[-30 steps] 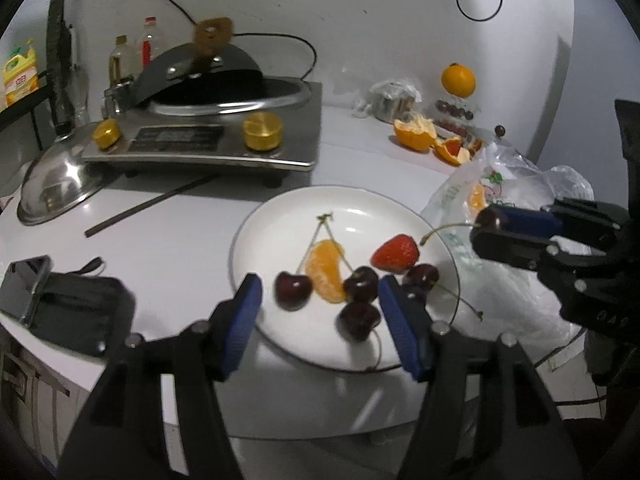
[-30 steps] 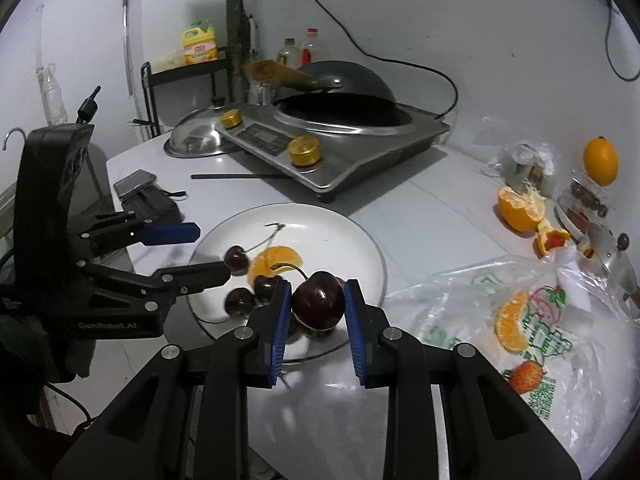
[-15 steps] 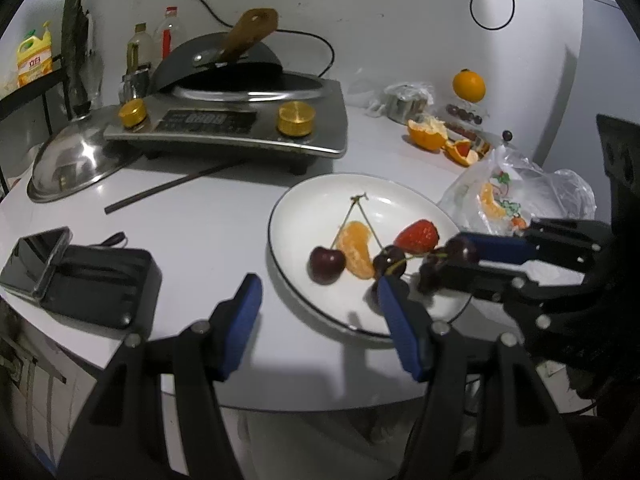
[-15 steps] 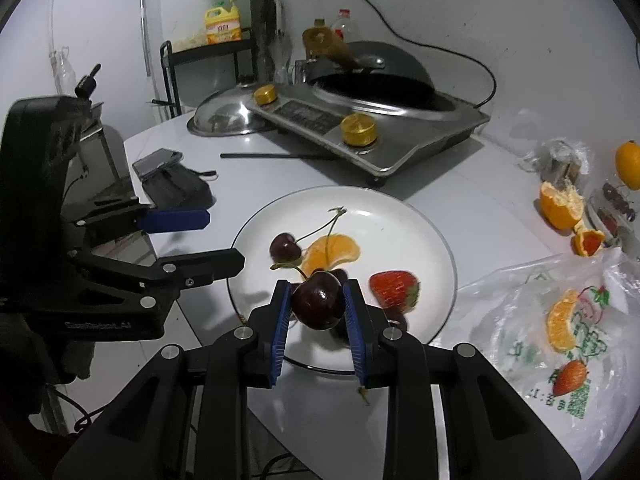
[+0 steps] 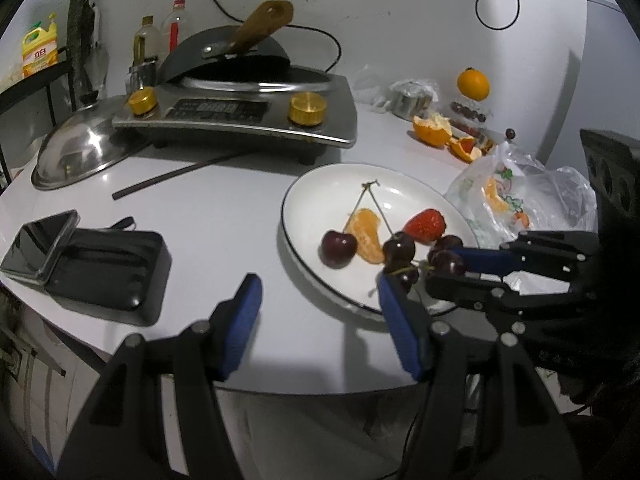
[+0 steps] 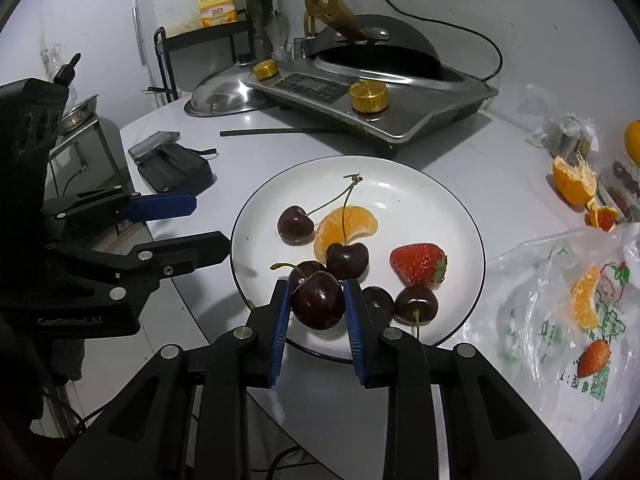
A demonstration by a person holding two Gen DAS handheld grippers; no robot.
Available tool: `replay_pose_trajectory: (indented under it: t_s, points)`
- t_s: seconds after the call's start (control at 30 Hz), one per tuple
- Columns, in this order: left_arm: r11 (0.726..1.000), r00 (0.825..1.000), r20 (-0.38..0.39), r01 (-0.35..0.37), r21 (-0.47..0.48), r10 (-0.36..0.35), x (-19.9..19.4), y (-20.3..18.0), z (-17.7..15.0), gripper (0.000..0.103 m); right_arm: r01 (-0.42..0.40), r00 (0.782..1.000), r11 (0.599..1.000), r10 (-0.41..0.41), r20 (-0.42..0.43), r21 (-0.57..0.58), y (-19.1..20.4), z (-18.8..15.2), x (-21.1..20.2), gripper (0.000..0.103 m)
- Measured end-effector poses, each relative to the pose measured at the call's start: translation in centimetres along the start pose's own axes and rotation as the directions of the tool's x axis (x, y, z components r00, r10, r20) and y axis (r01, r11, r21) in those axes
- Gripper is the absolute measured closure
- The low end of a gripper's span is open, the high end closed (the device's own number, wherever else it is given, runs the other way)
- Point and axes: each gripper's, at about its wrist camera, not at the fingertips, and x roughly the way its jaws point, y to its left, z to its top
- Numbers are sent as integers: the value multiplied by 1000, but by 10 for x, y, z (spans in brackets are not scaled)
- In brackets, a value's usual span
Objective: Organize fruits
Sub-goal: 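Open the left gripper over the plate while the right gripper releases its cherry, then move both open grippers back to the fruit on the plastic bag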
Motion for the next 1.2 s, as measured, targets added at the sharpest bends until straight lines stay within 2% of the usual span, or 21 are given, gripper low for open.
replay_pose_trajectory:
  t_s: [0.07,0.17,0.63,1.2]
  points:
    - [1000,1000,0,0,2,0,-1,-1,-1,41,1,1000,1000,-1,3,3,0,0,-1,74]
    - [1000,1000,0,-1,6,1,-1,-3,-1,41,3,1000,1000,-3,11,4,0,0,-3,65]
    - [999,1000,6,0,40,-1,-6,-24,5,41,16,998,999,-18,66,29,-12,-3,-30,65]
    - [993,1000,7,19,116,-20,-3,-79,14,41,53,991,993,-65,119,102,-54,-27,-69,65]
